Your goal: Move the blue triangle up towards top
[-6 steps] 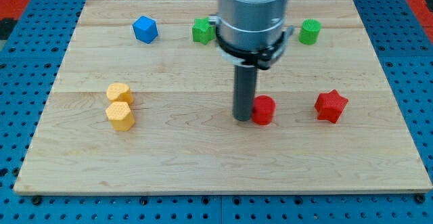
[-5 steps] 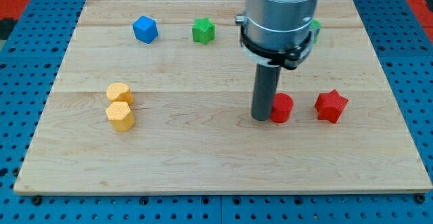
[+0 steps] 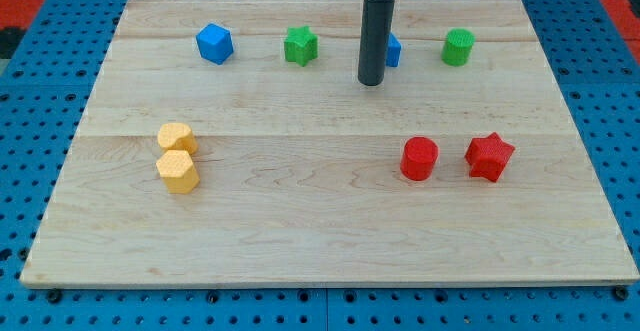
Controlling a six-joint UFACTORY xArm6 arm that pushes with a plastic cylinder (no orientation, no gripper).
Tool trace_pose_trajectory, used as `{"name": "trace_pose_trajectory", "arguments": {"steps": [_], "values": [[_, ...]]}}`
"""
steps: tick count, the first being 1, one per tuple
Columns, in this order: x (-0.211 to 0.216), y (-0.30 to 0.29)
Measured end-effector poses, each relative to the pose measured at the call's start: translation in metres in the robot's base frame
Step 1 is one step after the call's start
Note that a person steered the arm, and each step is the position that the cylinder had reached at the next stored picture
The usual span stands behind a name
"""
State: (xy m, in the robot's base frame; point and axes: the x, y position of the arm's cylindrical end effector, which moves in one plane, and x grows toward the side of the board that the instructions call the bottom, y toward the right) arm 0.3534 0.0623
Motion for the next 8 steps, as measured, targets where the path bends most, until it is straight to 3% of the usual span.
{"name": "trace_pose_trajectory", "arguments": {"steps": [8], "values": [[-0.097, 0.039]]}}
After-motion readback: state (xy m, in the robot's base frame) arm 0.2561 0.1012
